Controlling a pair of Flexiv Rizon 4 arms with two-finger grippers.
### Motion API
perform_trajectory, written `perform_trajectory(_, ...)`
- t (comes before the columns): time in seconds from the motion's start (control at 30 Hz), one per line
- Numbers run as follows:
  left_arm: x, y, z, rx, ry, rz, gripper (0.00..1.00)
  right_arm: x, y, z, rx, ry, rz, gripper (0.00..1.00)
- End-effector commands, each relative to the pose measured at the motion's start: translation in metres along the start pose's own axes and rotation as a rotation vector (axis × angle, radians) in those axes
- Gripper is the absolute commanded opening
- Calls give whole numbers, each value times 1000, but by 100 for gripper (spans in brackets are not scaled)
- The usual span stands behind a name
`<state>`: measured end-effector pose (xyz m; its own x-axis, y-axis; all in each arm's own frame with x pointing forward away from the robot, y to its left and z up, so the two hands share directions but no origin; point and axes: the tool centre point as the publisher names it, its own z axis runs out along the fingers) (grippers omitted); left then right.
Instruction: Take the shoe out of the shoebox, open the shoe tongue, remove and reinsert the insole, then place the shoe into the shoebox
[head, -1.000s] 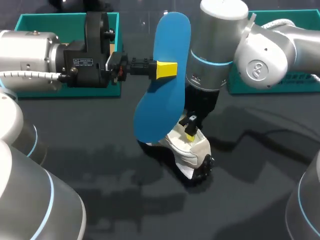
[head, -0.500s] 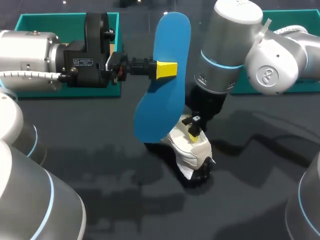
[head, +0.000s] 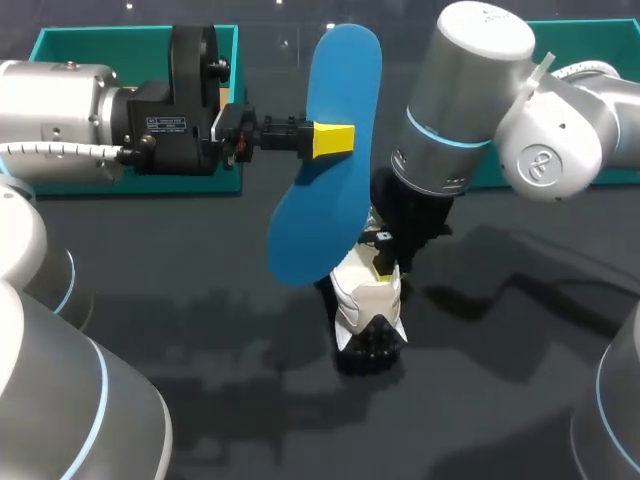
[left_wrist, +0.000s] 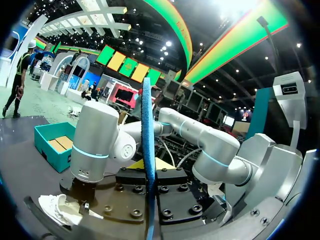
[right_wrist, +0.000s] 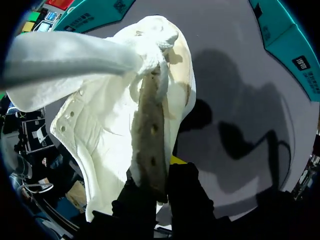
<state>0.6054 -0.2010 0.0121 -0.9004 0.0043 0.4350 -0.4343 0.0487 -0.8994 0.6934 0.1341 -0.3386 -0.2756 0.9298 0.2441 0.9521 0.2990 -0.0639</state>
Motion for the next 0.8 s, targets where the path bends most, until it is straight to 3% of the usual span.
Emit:
perform_trajectory(0.03, 0, 1, 1, 1, -1, 0, 0, -2, -3, -2, -7, 3, 0, 0)
perform_trajectory(0.33, 0, 1, 1, 1, -1, 0, 0, 7, -5, 15, -7, -50, 62, 0)
perform_trajectory(0.6, 0, 1, 1, 1, -1, 0, 0, 2, -11, 29, -57, -7, 146, 0)
perform_trajectory(0.8, 0, 1, 1, 1, -1, 0, 0, -3, -9, 44, -45, 25, 163, 0)
